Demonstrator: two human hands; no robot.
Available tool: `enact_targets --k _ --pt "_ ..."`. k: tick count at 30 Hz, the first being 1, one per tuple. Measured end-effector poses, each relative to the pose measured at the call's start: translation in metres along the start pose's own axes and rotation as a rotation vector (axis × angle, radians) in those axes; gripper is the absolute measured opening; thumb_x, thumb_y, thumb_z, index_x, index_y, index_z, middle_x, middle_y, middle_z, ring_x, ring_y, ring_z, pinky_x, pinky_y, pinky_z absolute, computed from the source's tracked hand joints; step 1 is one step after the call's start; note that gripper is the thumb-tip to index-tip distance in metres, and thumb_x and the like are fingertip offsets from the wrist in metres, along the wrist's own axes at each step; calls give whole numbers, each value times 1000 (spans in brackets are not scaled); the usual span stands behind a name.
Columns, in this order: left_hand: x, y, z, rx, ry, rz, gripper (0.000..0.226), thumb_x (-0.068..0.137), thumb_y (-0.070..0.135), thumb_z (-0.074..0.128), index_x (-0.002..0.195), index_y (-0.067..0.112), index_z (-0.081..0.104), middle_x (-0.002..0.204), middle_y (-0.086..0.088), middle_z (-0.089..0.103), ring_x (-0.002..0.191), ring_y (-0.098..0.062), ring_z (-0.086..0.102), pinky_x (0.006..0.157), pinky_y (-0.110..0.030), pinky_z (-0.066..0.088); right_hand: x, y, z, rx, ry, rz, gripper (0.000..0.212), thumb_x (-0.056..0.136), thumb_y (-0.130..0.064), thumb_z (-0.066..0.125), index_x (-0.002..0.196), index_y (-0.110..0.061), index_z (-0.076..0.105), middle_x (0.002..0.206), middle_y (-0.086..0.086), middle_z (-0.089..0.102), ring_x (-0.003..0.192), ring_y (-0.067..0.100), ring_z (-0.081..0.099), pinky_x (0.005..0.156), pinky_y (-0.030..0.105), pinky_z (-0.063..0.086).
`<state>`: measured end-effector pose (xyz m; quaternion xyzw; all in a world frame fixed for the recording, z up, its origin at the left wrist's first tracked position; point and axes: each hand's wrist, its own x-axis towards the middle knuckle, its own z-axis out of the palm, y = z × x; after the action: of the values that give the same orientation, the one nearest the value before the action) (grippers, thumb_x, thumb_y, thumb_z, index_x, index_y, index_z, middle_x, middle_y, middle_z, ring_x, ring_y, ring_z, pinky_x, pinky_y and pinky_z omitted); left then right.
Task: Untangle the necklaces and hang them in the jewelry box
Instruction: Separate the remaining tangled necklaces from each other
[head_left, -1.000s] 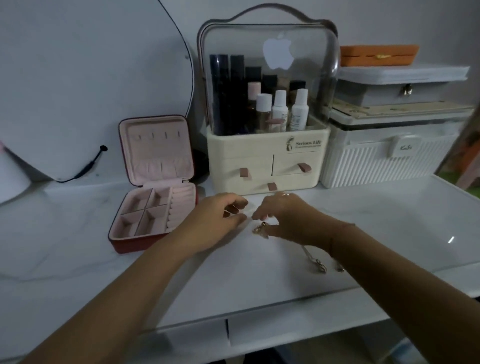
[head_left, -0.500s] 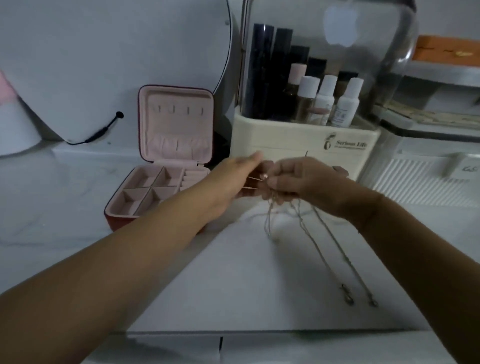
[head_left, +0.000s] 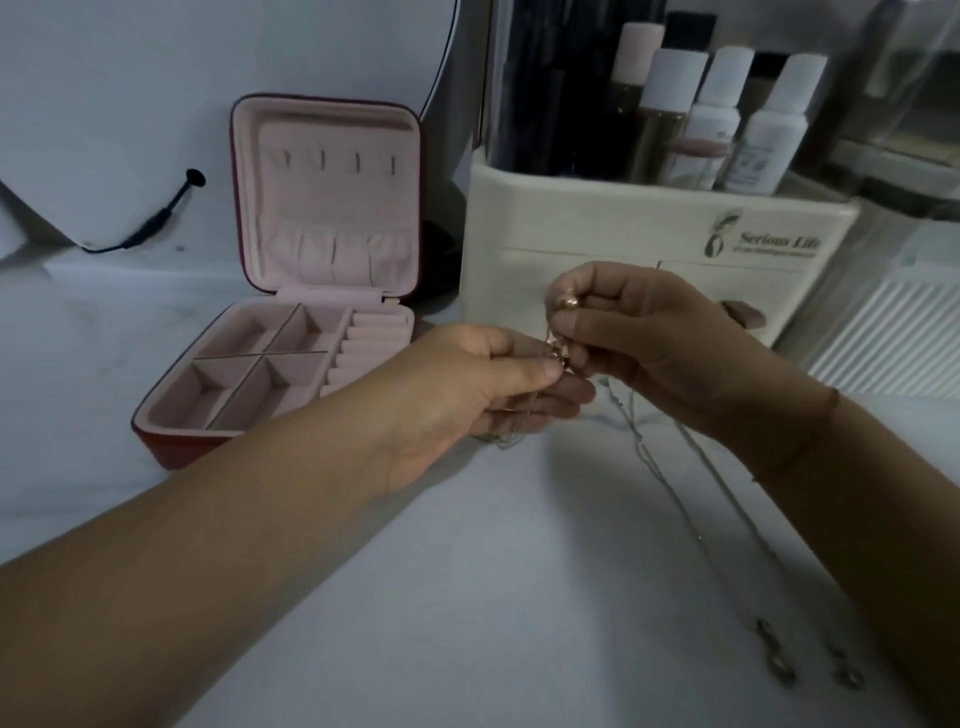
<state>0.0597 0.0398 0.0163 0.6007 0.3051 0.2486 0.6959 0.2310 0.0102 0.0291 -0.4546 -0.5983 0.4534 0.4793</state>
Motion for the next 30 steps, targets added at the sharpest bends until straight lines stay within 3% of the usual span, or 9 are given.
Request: enact_targets --k 5,9,13,17,22,25,30 --pt "-4 0 3 -14 7 -1 22 85 15 60 101 1 64 89 -11 75 85 -20 72 79 -26 57 -2 -1 -4 89 29 26 11 82 -6 58 92 -5 57 67 5 61 56 11 54 56 20 48" --pt "-4 1 0 12 64 -1 24 71 25 65 87 6 67 82 -11 75 78 -19 73 79 -28 56 -4 1 -4 24 37 82 15 89 3 50 98 -4 60 70 4 61 57 11 54 55 20 47" --pt "0 -6 0 11 112 7 17 84 16 62 95 6 69 87 -10 75 82 -17 72 81 -28 54 -6 1 -5 -21 -1 165 17 90 -5 51 98 -6 66 72 7 62 60 10 57 53 19 48" --pt "3 -11 1 12 152 3 9 86 11 62 90 8 70 83 -6 75 79 -13 70 81 -28 55 -8 2 -8 -84 -13 221 33 71 -19 65 100 -4 67 72 4 65 62 9 59 56 17 49" --pt "6 -12 6 -85 182 -56 9 87 4 59 83 9 64 74 -7 73 71 -15 69 67 -25 56 -9 1 -10 -143 24 105 32 64 -14 69 96 -12 69 80 3 71 73 11 62 66 19 51" --pt "7 -12 6 -123 204 -62 15 88 -4 53 84 9 59 70 -8 72 66 -18 69 61 -24 55 -9 -3 -10 -132 45 6 24 77 -8 63 100 -11 67 85 5 72 76 13 63 65 18 50" --pt "7 -9 6 -104 120 -35 14 88 4 54 95 12 64 81 -7 75 77 -18 72 72 -26 55 -11 -9 -8 -109 23 -80 22 91 1 49 103 -10 65 85 5 70 73 11 60 63 18 48"
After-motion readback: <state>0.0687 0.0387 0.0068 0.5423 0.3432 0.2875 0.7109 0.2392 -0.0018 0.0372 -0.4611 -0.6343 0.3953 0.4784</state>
